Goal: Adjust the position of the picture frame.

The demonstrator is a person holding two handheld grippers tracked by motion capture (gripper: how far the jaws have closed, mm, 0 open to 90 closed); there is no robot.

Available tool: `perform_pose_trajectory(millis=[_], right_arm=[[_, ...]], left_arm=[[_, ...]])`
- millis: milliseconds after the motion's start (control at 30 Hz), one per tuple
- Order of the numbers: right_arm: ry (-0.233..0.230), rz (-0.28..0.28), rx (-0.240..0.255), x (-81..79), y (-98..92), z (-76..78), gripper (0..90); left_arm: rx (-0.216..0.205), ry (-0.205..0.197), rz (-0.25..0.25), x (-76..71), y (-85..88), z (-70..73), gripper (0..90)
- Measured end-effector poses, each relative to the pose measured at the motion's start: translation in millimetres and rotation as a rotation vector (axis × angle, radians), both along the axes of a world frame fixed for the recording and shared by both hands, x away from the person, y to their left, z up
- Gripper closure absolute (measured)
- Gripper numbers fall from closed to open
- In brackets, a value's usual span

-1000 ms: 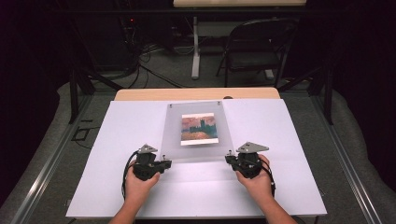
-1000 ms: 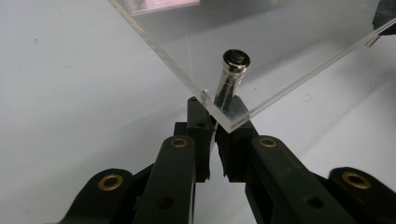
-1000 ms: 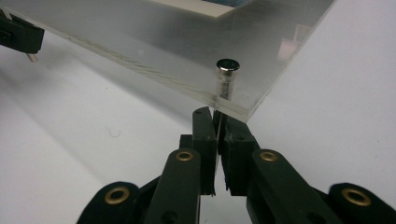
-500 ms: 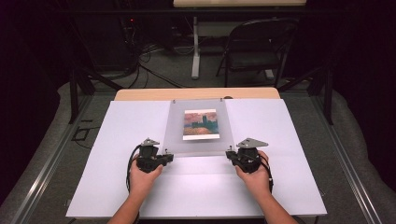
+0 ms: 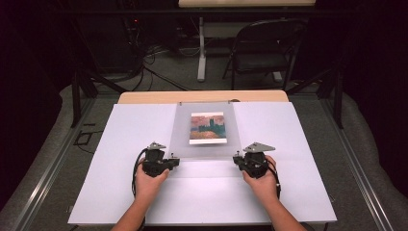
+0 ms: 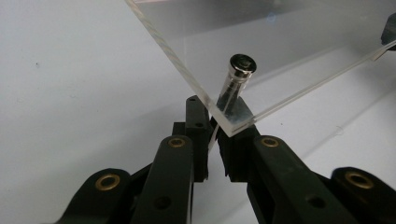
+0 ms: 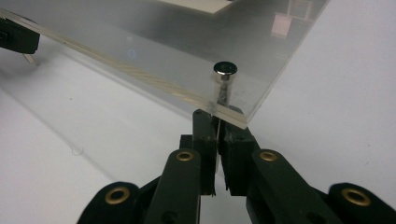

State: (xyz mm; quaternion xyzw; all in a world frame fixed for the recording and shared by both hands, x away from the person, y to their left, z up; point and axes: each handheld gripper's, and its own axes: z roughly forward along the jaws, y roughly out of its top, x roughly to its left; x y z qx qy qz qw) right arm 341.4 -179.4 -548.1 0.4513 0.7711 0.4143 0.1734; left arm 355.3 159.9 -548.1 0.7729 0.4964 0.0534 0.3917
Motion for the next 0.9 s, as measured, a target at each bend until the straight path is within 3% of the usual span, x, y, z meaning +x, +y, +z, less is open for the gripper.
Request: perform_pose_trajectory(millis=[267, 433, 600, 900], right_arm=[[0.004, 0.006, -0.005, 0.5, -0.5, -1.0, 85.4], [0.019, 0.008, -0.012, 1.3, -0.6, -2.8, 85.3], [0.062, 0.015, -0.021, 4.1, -1.1, -5.0, 85.2], [0.079, -0.001, -0.048, 2.4, 1.2, -2.7, 84.6]], left_arm=[[0.006, 0.006, -0.001, 0.1, -0.2, -0.8, 82.5], [0.025, 0.018, 0.0, 0.3, -2.2, -2.1, 82.4], [0.029, 0.025, 0.002, 0.0, -2.8, -2.5, 81.8], [0.027, 0.021, 0.01, -0.7, -2.8, -3.2, 80.0]])
